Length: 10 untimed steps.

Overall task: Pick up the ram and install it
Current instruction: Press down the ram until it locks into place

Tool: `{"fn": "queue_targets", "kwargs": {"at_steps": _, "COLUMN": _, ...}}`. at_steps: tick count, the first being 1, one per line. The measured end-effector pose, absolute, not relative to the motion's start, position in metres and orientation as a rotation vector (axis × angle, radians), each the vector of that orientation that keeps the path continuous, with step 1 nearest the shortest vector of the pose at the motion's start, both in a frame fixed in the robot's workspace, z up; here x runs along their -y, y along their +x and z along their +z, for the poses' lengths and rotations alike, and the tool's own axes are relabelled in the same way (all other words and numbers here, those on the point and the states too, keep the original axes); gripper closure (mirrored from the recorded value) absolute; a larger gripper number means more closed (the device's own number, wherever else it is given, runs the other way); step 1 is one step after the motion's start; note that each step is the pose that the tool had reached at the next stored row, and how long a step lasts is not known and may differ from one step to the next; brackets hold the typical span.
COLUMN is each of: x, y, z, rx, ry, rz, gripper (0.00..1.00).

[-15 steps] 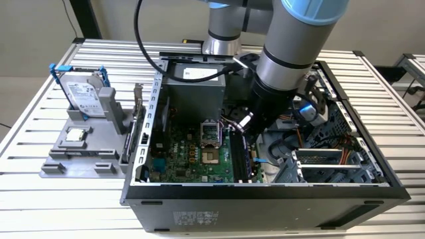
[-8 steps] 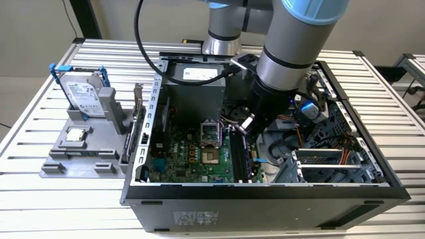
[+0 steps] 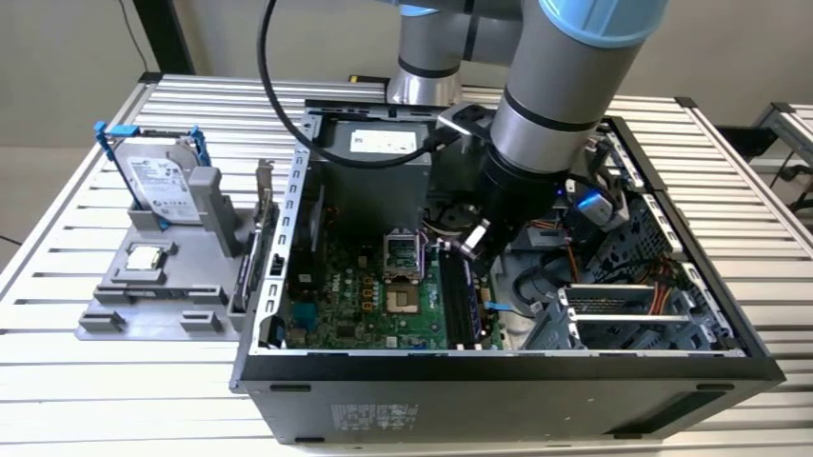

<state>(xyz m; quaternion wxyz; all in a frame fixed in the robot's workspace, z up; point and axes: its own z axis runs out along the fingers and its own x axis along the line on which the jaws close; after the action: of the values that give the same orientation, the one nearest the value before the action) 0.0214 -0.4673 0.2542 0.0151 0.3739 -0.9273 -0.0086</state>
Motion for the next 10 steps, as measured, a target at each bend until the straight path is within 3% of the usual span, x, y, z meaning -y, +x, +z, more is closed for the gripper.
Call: {"fn": "queue_targets", "kwargs": {"at_steps": 10, "x": 0.4673, "y": 0.0216, "z": 0.2542, "rx": 2.837, "ry": 1.276, "rz": -0.025, "gripper": 1.00}}
